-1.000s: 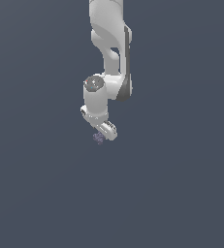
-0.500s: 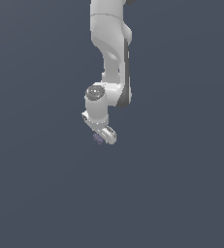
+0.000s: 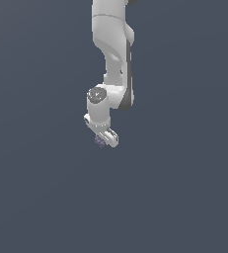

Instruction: Pick up the object and move it to a goal position.

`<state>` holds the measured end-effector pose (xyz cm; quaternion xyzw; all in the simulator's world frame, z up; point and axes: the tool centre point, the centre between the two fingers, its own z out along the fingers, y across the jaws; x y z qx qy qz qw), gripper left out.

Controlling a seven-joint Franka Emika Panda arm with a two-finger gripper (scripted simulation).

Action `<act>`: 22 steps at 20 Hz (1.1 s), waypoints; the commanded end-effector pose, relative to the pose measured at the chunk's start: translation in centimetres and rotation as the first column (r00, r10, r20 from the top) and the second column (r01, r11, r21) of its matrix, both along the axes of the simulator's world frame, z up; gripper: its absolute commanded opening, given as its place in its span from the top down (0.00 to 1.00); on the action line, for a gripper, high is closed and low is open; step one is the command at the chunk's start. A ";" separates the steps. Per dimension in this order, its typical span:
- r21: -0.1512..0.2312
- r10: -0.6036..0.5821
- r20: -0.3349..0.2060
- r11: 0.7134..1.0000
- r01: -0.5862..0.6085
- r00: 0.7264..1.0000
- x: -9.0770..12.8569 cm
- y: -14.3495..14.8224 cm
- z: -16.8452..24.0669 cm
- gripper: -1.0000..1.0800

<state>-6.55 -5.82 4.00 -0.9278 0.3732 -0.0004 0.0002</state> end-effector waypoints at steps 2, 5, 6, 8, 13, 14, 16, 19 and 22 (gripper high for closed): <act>0.000 0.000 0.000 1.000 0.000 1.000 0.0 0.0 0.0 1.00; 0.000 0.000 0.000 1.000 0.000 1.000 0.2 0.3 0.0 1.00; 0.000 0.000 0.000 1.000 0.000 1.000 0.3 0.5 0.0 1.00; 0.000 0.000 0.000 1.000 0.000 1.000 0.6 1.1 0.1 1.00; 0.000 0.000 0.000 1.000 0.000 1.000 2.1 3.7 0.2 1.00; 0.000 0.000 0.000 1.000 0.000 1.000 2.5 4.4 0.3 1.00; 0.000 0.000 0.000 1.000 0.000 1.000 3.4 5.9 0.4 1.00; 0.000 0.000 0.000 1.000 0.000 1.000 4.8 8.3 0.5 1.00; 0.000 0.000 0.000 1.000 0.000 1.000 6.3 11.0 0.7 1.00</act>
